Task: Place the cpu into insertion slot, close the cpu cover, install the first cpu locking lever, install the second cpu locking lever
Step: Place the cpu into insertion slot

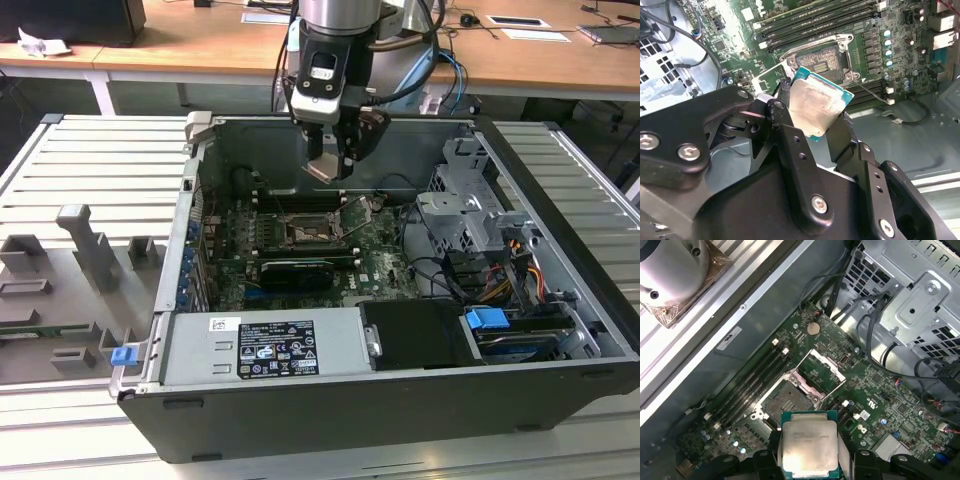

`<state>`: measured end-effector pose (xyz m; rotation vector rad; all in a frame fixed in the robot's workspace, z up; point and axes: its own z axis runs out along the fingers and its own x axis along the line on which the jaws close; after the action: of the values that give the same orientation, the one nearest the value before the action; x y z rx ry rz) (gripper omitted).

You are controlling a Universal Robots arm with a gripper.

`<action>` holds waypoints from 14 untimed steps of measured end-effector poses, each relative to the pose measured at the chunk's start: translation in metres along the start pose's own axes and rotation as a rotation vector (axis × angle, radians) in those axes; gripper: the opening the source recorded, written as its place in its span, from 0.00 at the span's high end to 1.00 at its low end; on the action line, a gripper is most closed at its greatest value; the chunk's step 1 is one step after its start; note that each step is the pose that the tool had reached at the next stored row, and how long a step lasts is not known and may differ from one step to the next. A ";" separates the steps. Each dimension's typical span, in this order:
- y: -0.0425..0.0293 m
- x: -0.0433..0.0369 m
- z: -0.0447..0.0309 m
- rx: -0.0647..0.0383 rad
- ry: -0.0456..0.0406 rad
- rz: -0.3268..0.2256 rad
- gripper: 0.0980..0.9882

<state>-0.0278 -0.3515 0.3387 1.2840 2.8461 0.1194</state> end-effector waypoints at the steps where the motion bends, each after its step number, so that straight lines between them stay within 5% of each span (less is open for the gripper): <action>1: 0.0000 0.0000 0.0003 0.000 -0.0007 0.009 0.51; 14: -0.0003 -0.0001 0.0035 -0.001 -0.0065 0.084 0.51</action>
<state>-0.0278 -0.3515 0.3351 1.4013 2.7867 0.1179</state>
